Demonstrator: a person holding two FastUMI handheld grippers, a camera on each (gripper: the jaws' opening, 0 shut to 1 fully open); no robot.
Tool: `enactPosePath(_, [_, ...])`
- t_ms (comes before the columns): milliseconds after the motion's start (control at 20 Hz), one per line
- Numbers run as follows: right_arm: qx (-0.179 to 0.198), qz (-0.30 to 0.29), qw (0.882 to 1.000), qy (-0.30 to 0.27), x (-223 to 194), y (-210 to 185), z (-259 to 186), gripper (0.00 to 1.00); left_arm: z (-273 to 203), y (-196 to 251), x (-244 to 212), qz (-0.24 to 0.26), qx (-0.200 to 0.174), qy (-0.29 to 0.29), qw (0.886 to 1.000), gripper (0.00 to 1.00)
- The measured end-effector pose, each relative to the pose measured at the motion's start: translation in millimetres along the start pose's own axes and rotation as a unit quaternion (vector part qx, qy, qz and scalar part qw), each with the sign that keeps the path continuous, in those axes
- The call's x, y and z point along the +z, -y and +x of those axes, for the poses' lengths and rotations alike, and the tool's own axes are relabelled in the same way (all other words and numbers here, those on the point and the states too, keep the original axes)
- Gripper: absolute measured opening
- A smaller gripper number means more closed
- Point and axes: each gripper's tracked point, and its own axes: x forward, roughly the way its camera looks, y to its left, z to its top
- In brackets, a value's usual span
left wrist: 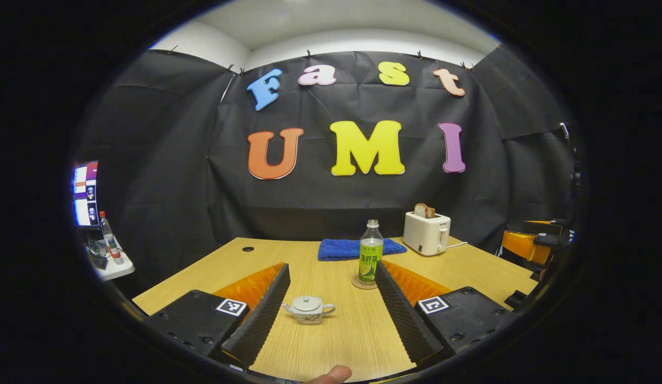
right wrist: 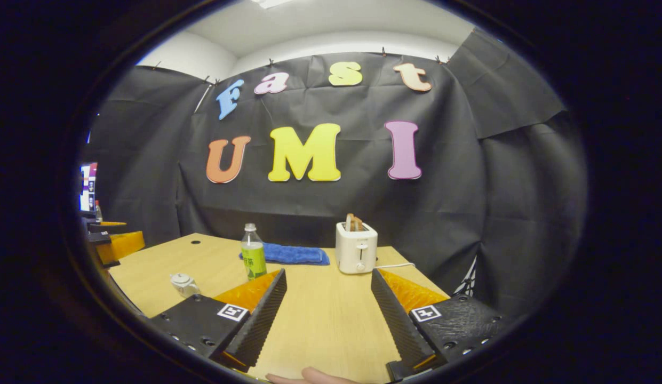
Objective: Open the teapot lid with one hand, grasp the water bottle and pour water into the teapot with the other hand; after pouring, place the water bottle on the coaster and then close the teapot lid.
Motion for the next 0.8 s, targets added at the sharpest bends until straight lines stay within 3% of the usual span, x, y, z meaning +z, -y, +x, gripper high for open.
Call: enactPosePath(800, [-0.001,-0.003,1.0,-0.022,-15,-1,10,0.95,10,11,-10,0.006,-0.015,-0.005,1.0,1.0])
